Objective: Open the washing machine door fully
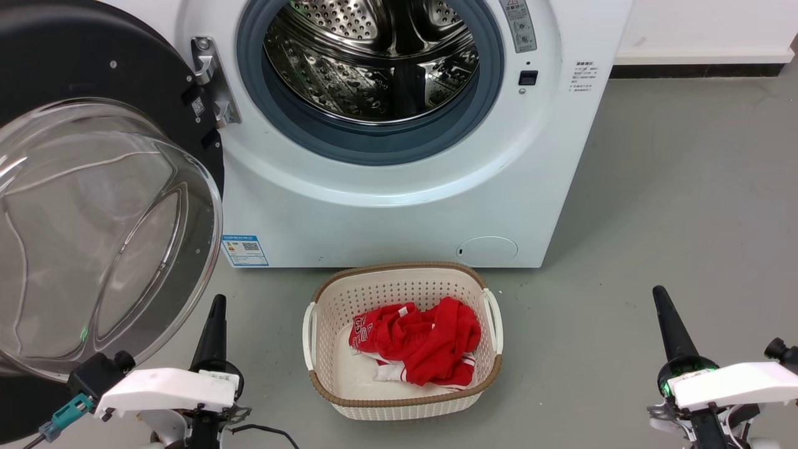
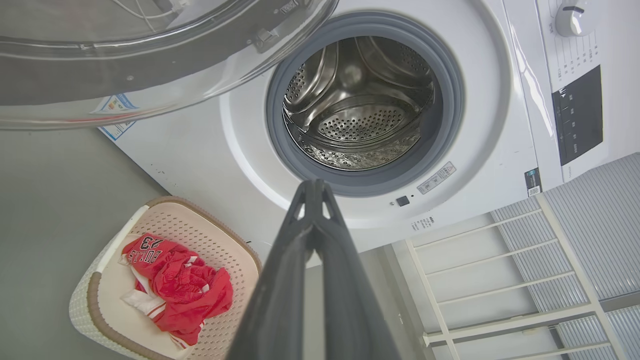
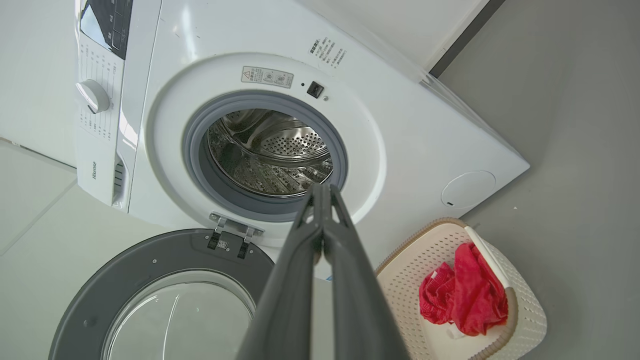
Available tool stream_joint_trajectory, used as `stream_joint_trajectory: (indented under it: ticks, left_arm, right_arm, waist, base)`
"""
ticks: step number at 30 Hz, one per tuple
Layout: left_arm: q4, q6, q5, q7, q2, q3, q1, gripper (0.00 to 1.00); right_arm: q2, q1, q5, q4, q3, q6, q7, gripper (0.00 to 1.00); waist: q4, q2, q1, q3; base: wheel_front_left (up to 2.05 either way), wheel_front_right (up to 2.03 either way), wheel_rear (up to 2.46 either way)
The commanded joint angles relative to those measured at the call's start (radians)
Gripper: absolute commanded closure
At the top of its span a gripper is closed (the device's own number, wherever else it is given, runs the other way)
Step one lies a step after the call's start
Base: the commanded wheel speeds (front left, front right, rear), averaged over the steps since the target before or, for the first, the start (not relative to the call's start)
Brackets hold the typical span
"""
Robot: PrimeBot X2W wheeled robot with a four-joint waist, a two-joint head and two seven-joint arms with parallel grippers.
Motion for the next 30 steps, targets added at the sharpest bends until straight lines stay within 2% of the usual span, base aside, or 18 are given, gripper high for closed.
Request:
stream_joint_trajectory:
  ticks: [1, 5, 30]
  left_arm:
    - [-0.005, -0.004, -0.019, 0.005, 0.001, 0.004, -0.021, 1.0]
    - [0.0, -0.005, -0.084, 0.02, 0.001, 0.01, -0.022, 1.0]
    - [0.021, -0.014, -0.321, 0.08, -0.002, 0.027, -0.025, 1.0]
  right_arm:
    - [-0.007, -0.022, 0.021, -0.005, -0.002, 0.0, 0.001, 1.0]
    - [-0.007, -0.028, 0.086, 0.006, -0.005, 0.0, 0.012, 1.0]
    - [-0.004, -0.046, 0.321, 0.045, -0.022, 0.0, 0.052, 1.0]
  waist:
    - [0.0, 0.0, 0.0, 0.0]
    - [0.0, 0.0, 0.0, -0.003]
    - [-0.002, 0.0, 0.0, -0.014]
  base:
    - [0.0, 0.0, 0.0]
    - [0.0, 0.0, 0.0]
    - [0.0, 0.0, 0.0]
